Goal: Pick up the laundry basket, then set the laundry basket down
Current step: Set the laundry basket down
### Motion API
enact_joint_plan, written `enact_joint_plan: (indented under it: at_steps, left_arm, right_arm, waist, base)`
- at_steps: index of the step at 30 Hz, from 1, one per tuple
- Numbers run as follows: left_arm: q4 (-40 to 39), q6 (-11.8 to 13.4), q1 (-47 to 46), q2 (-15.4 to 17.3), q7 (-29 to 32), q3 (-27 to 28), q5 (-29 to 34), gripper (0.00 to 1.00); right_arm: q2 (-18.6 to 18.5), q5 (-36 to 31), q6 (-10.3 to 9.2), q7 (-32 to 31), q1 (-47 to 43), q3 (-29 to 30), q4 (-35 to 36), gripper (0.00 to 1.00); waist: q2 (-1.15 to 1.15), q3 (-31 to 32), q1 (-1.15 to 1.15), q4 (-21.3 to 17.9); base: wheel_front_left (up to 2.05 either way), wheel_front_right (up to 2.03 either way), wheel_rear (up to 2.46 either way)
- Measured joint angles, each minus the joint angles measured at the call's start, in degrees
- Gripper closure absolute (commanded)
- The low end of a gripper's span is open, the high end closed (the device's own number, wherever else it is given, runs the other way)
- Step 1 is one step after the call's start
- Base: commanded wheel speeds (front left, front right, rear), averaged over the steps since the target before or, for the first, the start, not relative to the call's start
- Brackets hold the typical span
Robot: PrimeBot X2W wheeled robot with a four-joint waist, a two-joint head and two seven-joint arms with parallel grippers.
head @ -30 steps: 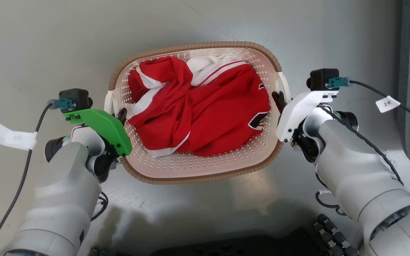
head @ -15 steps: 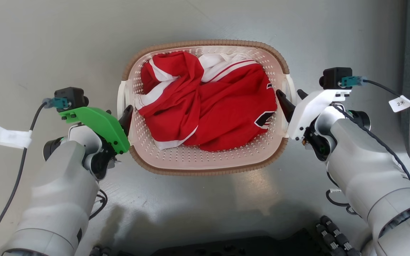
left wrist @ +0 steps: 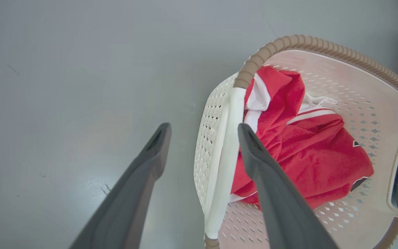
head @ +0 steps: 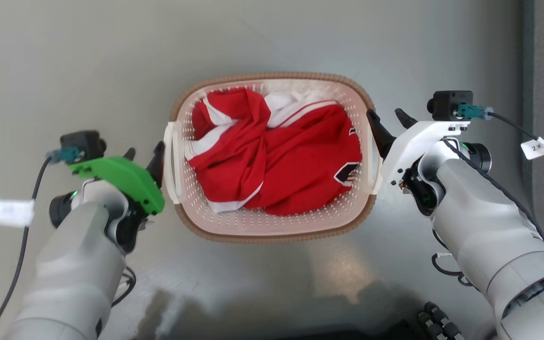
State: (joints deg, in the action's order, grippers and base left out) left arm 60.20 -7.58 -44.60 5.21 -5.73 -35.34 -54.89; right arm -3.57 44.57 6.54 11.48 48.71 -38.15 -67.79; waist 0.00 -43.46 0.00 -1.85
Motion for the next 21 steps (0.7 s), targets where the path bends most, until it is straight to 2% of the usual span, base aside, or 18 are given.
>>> enact_joint_plan:
  at_steps: [8,16,21]
  left_arm:
    - [-1.77,0.01,3.67,1.19,-8.31,-1.11,1.63,0.00]
    - [-4.43,0.01,6.45,1.45,-8.95,-0.05,2.49,0.00]
    - [-6.70,0.02,7.86,3.75,-8.93,1.53,4.38,0.00]
  right_arm:
    - [-0.55,-0.18,0.02,2.74,-2.68,0.40,2.44,0.00]
    - [-1.81,-0.27,0.19,3.11,-6.86,1.99,5.37,0.00]
    - [-2.90,-1.72,0.04,3.11,-7.94,4.81,11.40,0.00]
  waist:
    - [0.00,5.33,0.00,-0.19]
    - [0.00,11.49,0.00,-0.15]
    - [0.00,15.44,0.00,-0.14]
  base:
    - [0.00,0.00,0.00]
    - [0.00,0.00,0.00]
    - [0.00,0.00,0.00]
